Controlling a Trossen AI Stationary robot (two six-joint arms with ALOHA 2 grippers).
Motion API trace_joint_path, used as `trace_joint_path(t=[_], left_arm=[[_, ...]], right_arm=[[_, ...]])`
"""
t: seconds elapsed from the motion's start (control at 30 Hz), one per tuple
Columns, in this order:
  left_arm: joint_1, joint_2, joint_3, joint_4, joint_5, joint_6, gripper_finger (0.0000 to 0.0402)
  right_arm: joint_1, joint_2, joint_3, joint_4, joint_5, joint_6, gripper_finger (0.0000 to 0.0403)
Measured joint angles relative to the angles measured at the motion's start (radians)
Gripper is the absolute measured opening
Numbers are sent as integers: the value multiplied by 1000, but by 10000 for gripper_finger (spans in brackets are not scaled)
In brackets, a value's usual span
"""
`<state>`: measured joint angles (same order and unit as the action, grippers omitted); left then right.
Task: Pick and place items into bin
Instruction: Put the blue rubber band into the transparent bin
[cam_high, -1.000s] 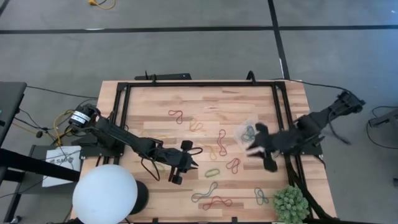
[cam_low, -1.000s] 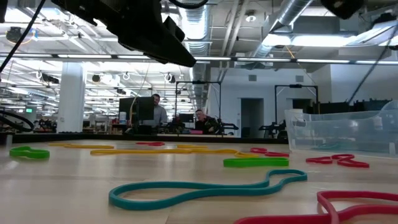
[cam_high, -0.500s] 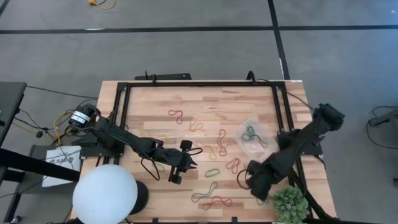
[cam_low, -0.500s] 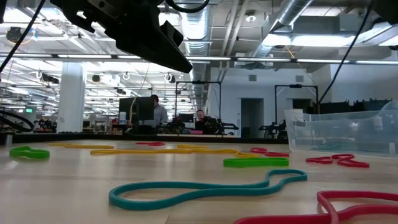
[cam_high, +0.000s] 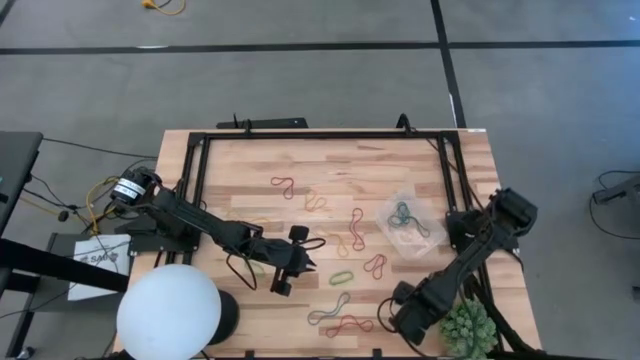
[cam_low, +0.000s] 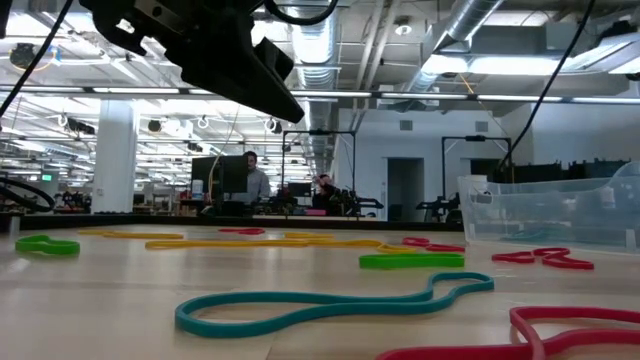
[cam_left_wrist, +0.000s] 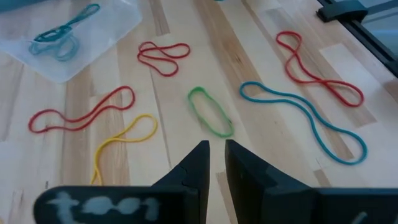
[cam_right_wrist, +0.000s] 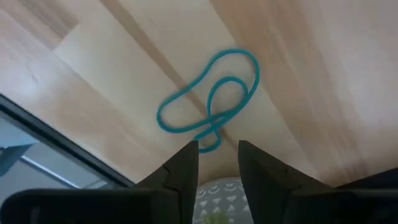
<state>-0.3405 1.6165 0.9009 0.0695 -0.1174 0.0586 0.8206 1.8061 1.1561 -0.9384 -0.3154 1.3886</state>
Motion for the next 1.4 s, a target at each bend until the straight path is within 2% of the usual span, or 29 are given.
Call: trace_joint_path(t=[0.17, 0.4, 0.63, 0.83, 0.93, 1.07, 1.17, 1.27, 1.4], left_arm=[[0, 0, 0, -8, 5, 0, 41], [0, 0, 0, -13, 5, 0, 41], [0, 0, 0, -13, 5, 3, 41], [0, 0, 0, -13, 6, -9, 41], [-1, 0, 0, -13, 7, -17, 41], [-1, 0, 0, -15, 6, -31, 41], [-1, 0, 0, -15, 6, -35, 41], [-1, 0, 0, -10, 6, -35, 41], [-1, 0, 0, -4, 6, -45, 41]], right_arm=[[2, 14, -3, -1, 6, 0, 107], [2, 14, -106, 153, 5, 18, 107], [-18, 8, -162, 181, -19, 27, 107], [-2, 5, -170, 253, 51, 1, 103], [-3, 7, -168, 289, 55, -13, 78], [-3, -17, -171, 313, 60, -79, 14], [-10, -67, -166, 336, 136, -92, 11], [-14, -148, -134, 338, 260, -163, 4], [-11, -267, -87, 294, 557, -351, 6]])
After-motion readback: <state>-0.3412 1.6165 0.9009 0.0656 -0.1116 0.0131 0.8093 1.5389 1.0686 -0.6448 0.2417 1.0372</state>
